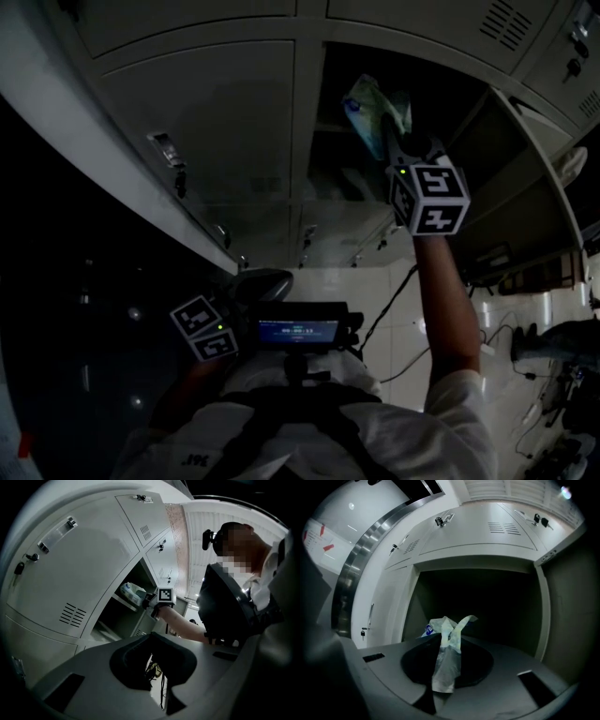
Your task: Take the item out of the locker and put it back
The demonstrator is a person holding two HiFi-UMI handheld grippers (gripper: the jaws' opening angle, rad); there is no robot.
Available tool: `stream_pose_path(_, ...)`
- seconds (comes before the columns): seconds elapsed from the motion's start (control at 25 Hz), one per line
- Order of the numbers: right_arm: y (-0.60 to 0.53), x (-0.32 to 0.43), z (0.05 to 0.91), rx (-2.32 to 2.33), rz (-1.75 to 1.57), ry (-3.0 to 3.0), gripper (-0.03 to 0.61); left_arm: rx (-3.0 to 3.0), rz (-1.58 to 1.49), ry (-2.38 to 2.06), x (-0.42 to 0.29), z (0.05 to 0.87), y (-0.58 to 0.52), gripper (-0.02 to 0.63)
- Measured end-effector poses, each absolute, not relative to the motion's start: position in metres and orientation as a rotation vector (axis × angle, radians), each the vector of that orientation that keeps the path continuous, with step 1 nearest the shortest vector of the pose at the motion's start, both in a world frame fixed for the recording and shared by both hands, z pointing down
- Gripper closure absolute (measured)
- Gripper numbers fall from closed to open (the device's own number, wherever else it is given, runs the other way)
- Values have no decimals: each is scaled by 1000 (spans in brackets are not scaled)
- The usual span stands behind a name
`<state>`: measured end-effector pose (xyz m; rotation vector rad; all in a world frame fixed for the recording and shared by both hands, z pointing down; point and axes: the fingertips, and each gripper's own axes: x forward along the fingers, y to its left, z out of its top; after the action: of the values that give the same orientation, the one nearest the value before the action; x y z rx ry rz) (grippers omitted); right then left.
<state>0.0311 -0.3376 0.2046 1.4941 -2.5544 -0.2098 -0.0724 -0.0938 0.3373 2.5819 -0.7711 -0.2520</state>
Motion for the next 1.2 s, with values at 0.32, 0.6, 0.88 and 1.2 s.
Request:
stream_pose_path(0.32, -398, 15, 210, 1517, -341, -2370, 549, 2573, -240, -810, -74, 340, -89, 621)
stream_pose_path(0.6, -432, 13, 218, 1564, -343, -2263, 534, 2554, -233, -852, -77, 340, -86, 620)
stream_pose_path(0.88, -440, 7, 221, 1563, -375, -2209, 501, 2550, -231, -882, -77, 340, -88, 620)
stream_pose_path(1.2, -422, 4, 200, 1565, -445, -2320, 319, 2545, -222, -854, -70, 342, -93, 620)
